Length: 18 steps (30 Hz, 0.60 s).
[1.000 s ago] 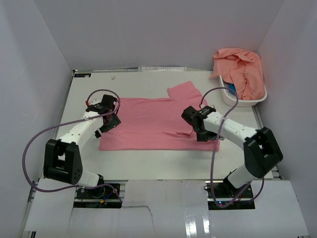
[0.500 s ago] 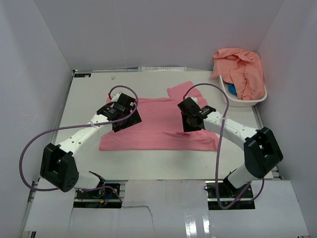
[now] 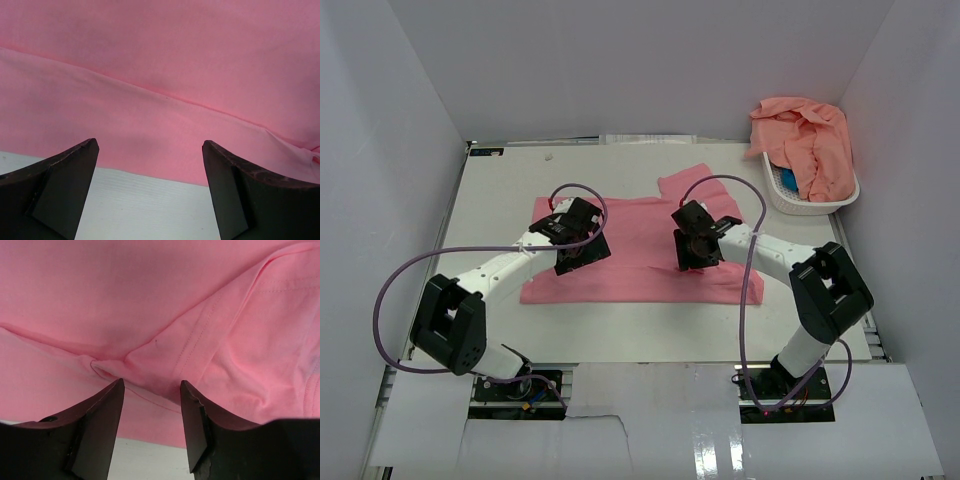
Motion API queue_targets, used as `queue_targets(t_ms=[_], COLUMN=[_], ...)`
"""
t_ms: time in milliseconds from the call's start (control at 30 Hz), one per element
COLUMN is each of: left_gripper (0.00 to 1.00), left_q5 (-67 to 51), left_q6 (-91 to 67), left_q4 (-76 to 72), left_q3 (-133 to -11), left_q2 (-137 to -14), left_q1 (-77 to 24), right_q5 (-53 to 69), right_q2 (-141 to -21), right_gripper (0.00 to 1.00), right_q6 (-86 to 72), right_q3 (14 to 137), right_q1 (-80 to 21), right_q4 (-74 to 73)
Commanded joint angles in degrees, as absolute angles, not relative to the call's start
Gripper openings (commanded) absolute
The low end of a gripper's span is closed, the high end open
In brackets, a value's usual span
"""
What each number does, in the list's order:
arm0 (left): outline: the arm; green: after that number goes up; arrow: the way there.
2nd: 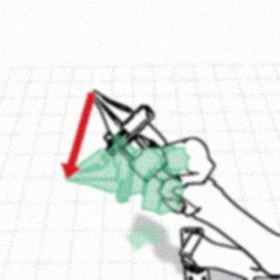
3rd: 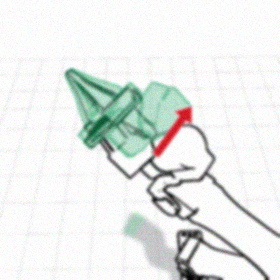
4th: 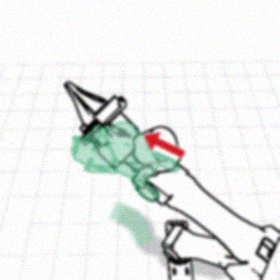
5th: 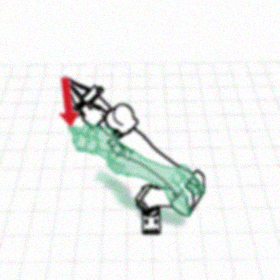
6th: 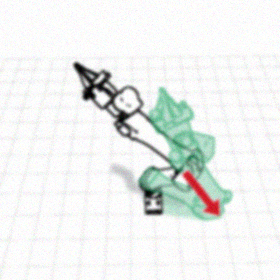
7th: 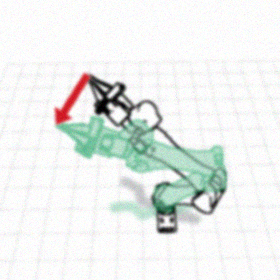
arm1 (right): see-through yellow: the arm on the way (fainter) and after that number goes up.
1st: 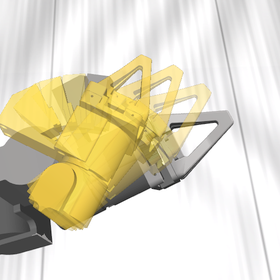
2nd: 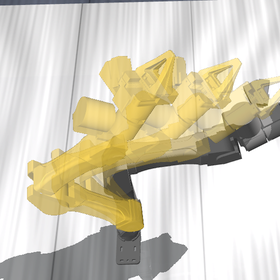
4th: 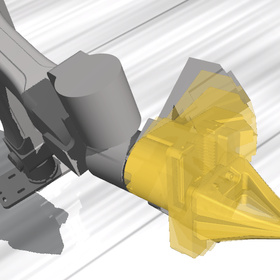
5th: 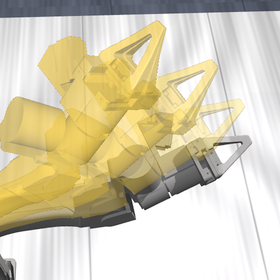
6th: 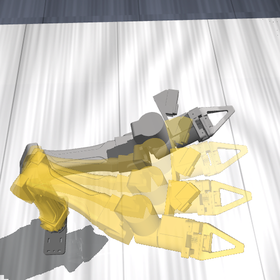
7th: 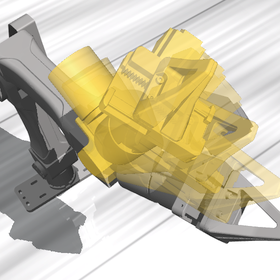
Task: Fold and stack the t-shirts
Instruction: Fold the flattened tshirt in 1/3 of the way
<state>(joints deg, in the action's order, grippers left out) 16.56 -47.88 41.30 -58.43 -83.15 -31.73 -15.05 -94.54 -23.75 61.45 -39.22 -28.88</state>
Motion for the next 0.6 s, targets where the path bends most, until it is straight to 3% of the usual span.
queue_targets(t_ms=[0, 400, 567], left_gripper=[0.96, 0.96, 0.96], left_q5=[17.93, 19.34, 19.34], left_q6=[-48.16, -47.81, -47.55], left_q4=[40.08, 39.90, 39.64], left_q3=[-58.18, -57.31, -57.48], left_q2=[-81.91, -81.91, -81.65], left_q1=[-31.90, -31.99, -31.91], right_q5=[-15.55, -23.37, -13.28], right_q2=[-92.90, -77.80, -70.67], right_gripper=[0.55, 0.57, 0.63], right_q6=[-23.55, -13.73, -1.33], right_q3=[59.86, 46.24, 39.30], right_q1=[-39.02, -39.02, -38.76], right_q4=[-27.25, -15.39, -2.67])
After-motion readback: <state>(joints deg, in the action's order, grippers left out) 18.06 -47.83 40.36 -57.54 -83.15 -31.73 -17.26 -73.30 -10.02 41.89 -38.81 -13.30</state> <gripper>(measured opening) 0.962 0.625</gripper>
